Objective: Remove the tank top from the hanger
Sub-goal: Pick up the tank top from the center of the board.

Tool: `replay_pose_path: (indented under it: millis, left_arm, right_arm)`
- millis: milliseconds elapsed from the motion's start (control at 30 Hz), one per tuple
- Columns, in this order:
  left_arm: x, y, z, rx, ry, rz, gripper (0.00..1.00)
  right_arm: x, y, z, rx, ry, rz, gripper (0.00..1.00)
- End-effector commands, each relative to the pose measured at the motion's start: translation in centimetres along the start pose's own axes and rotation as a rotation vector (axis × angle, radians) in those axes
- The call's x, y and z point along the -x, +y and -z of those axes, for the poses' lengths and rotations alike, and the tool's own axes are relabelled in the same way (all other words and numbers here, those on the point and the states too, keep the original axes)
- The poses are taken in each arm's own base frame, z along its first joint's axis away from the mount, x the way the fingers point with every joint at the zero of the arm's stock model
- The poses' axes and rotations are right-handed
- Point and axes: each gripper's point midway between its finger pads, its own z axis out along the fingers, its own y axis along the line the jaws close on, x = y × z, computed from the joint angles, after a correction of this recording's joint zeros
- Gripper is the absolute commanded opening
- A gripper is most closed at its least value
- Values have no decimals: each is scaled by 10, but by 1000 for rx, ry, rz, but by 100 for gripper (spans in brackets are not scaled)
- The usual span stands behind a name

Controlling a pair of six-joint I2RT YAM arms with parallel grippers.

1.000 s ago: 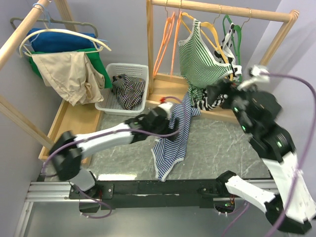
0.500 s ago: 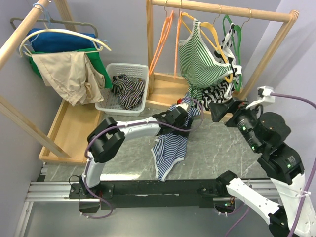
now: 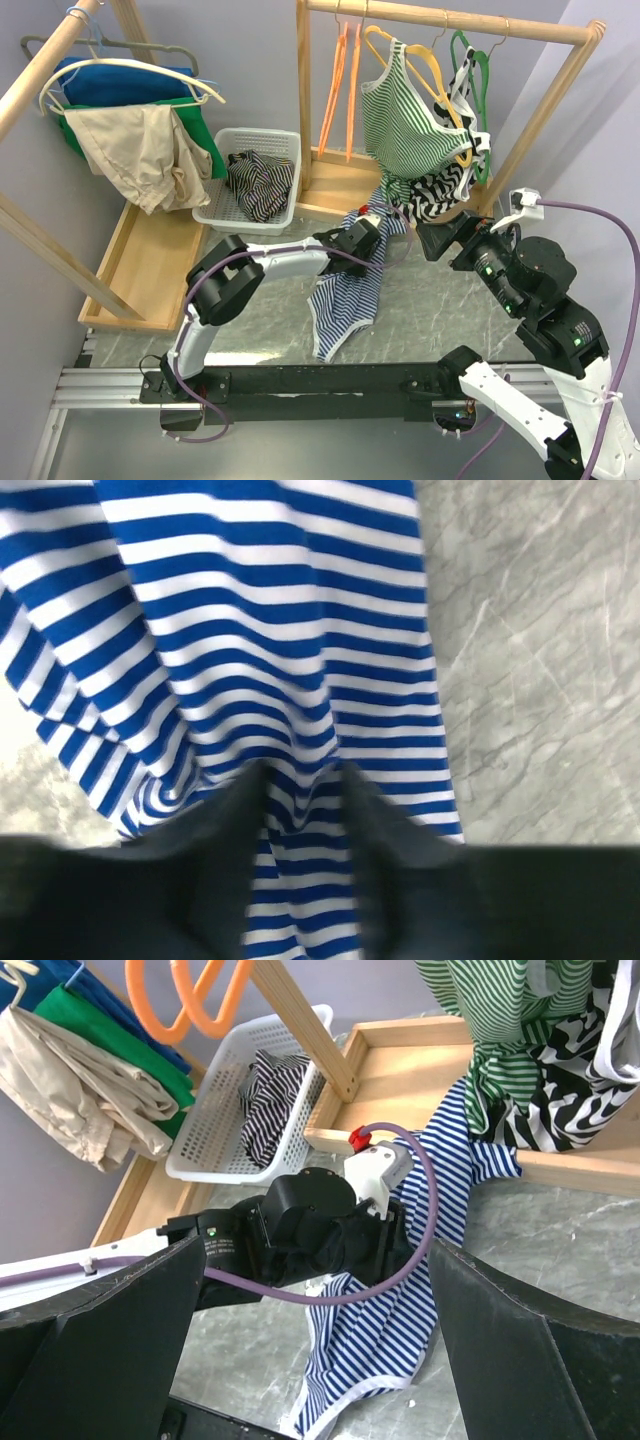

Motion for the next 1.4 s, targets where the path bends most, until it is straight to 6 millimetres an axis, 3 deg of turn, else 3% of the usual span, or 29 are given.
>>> replay_pose_path:
  millis: [0, 33, 100, 200, 233, 300, 333, 400, 433, 500, 533, 633, 733, 800, 933, 1033, 1167, 1200, 1367]
  left_arm:
    - [-6, 1, 7, -12, 28, -19, 24]
    - [0, 2, 14, -11, 14, -17, 13]
    - [9, 2, 24, -8, -10, -24, 4]
    - [35, 1, 53, -8, -74, -29, 1]
    - [55, -2, 75, -22, -127, -22, 1]
    - [73, 0, 101, -15, -177, -21, 1]
    - [94, -2, 130, -33, -244, -6, 1]
    - [111, 0, 161, -37, -301, -3, 1]
    - [128, -1, 193, -62, -362, 12, 1]
    - [136, 3, 220, -74, -411, 17, 1]
    - [141, 8, 243, -81, -456, 32, 1]
    - [140, 24, 276, -73, -518, 56, 1]
    - [126, 38, 297, -75, -558, 73, 1]
    - [115, 44, 301, -85, -560, 77, 1]
    - [75, 49, 294, -125, -484, 56, 1]
    - [57, 52, 286, -129, -436, 57, 1]
    - [54, 56, 266, -92, -434, 59, 1]
    - [61, 54, 263, -90, -457, 62, 1]
    - [74, 44, 213, -49, -439, 61, 1]
  right_arm:
    - [-1, 2, -2, 7, 2, -11, 100]
    - [-2, 1, -2, 6, 5, -14, 100]
    - [-4, 1, -3, 7, 6, -17, 100]
    - [-5, 1, -3, 13, 2, -26, 100]
    - [-4, 1, -3, 13, -1, -28, 100]
    - [-4, 1, -2, 14, -9, -31, 100]
    - [-4, 0, -2, 10, -10, -31, 100]
    - [-4, -1, -2, 8, -15, -33, 100]
    - [-4, -2, -2, 6, -16, -36, 100]
    - [-5, -1, -3, 10, -17, -38, 100]
    - [-5, -1, -4, 9, -20, -42, 100]
    - [-5, 0, -5, 16, -28, -53, 100]
    - [-7, 0, -7, 16, -26, -57, 100]
    - [-9, -1, -9, 16, -19, -58, 100]
    - [-14, -2, -11, 10, -5, -57, 100]
    - [-16, -4, -12, 5, -2, -58, 100]
    - [-19, -3, -16, 6, 7, -56, 100]
    - [-20, -1, -17, 15, 13, -56, 100]
    - [-26, 0, -21, 19, 38, -54, 100]
